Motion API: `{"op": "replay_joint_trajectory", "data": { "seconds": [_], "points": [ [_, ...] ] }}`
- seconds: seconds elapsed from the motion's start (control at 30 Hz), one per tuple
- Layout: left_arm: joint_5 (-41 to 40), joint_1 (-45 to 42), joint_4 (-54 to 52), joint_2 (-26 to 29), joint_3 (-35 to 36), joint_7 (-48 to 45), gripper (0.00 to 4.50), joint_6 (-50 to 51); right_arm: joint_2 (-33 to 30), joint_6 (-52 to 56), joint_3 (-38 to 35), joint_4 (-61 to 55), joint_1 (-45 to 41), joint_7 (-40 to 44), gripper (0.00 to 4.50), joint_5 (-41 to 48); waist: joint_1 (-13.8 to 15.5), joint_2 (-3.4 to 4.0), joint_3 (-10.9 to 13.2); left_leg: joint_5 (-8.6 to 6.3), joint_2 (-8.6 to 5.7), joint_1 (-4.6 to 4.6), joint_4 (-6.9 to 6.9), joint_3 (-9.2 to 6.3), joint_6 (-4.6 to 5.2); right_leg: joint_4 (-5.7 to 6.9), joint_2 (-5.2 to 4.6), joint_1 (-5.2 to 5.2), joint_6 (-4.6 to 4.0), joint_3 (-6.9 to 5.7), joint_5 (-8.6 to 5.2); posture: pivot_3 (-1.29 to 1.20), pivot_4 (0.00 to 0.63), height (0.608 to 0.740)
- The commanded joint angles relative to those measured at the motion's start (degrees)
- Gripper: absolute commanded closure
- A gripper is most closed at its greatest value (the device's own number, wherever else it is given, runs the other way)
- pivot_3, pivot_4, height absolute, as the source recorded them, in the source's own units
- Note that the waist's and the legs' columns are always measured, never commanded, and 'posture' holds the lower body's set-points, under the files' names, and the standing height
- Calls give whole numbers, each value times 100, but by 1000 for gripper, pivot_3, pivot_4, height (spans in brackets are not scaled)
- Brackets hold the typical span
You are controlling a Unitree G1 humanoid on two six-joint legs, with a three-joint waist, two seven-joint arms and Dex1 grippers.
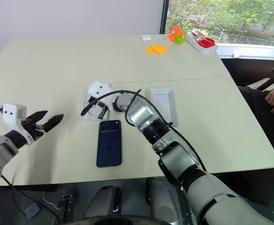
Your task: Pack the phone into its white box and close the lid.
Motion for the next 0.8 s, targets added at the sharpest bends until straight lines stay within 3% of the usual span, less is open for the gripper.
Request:
{"op": "replay_joint_trajectory", "data": {
  "seconds": [0.03, 0.07, 0.27, 0.57, 0.8],
  "points": [
    [-162, -357, -478, 1, -93, 340, 1039, 414, -383, 153, -272, -1425, 410, 267, 4500, 232, -11, -1, -1, 0, -3, 1, -1, -3, 0, 0, -3, 0, 1, 1, 0, 0, 150, 734],
    [-176, -425, -515, -18, -106, 415, 1304, 518, -470, 215, -278, -1649, 521, 301, 4500, 253, -19, -3, -2, 0, -4, 1, -1, -6, 0, 0, -5, 0, 1, 1, 1, 0, 150, 734],
    [99, -735, -839, -47, -725, 653, 4343, 859, -1079, 517, -401, -3030, 1502, 466, 4500, 470, -42, -2, -1, -2, -3, 3, -8, -1, 2, 4, -2, -6, 2, 8, 1, 0, 150, 734],
    [259, -608, -763, -385, -719, 890, 4343, 860, -1511, 620, -611, -3917, 2414, 325, 4500, 612, -34, -2, -1, -1, -1, 46, -7, 13, 2, 10, 33, 23, -1, 11, -3, 0, 150, 734],
    [356, -446, -403, -507, -392, 1064, 4343, 803, -1702, 819, -583, -4129, 2606, 310, 4500, 736, -40, -3, -1, 0, -3, 54, -6, 21, 2, 12, 35, 25, 1, 24, -5, 0, 150, 734]
  ]
}}
